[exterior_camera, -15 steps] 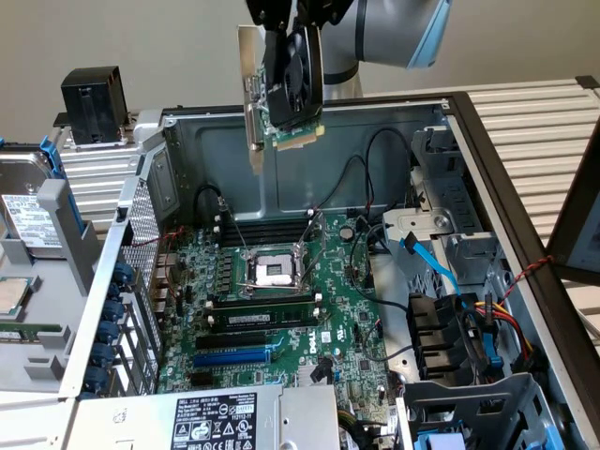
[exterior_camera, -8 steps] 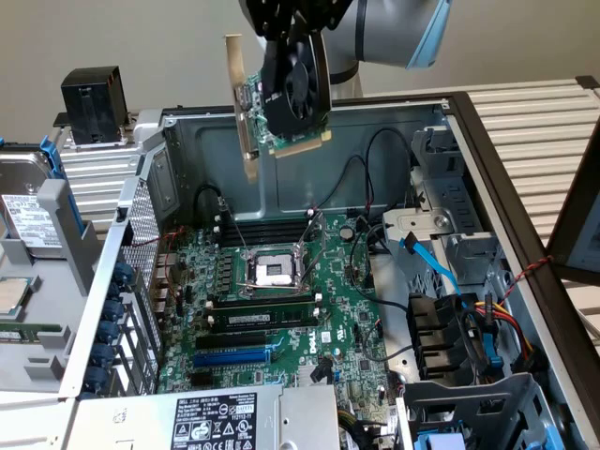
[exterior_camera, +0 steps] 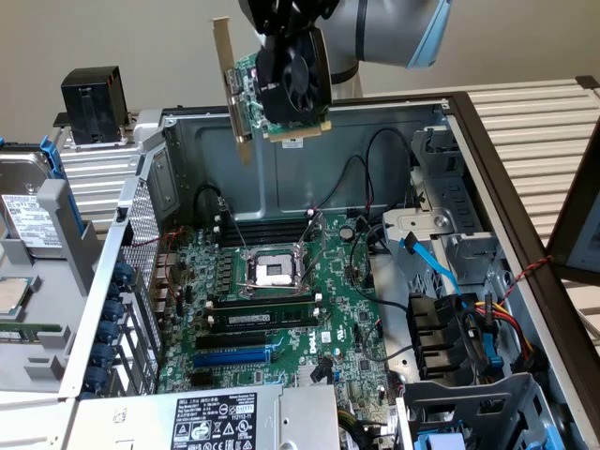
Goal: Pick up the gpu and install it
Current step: 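Insert the gpu into the slot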
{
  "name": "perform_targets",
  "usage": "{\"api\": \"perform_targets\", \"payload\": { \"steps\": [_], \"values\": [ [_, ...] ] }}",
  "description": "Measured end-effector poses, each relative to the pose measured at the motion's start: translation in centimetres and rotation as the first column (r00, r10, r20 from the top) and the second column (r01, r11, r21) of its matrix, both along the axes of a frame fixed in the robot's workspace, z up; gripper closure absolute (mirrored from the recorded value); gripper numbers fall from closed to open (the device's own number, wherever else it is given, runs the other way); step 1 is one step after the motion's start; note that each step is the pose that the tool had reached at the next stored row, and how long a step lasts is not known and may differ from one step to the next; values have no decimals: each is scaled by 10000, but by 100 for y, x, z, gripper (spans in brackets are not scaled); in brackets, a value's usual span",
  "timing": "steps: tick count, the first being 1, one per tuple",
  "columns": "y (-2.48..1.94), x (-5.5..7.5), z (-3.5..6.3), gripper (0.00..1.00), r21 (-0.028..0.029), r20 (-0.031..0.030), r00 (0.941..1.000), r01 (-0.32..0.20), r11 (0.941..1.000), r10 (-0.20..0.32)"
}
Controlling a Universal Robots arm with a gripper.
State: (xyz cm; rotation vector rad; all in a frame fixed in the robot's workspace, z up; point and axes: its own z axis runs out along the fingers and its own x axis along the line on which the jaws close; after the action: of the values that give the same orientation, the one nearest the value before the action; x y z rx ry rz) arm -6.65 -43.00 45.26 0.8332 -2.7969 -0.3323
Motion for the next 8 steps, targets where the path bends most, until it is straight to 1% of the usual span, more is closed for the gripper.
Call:
{"api": "perform_targets", "payload": {
  "steps": [1,3,5,8],
  "values": [
    [1,0,-2,73,31,-8,9999,-157,9999,157],
    [0,-1,-7,73,55,-26,9988,-494,9988,495],
    [0,0,-11,73,65,-45,9966,-825,9966,825],
    [0,0,-20,73,83,-73,9908,-1347,9908,1348]
  ]
}}
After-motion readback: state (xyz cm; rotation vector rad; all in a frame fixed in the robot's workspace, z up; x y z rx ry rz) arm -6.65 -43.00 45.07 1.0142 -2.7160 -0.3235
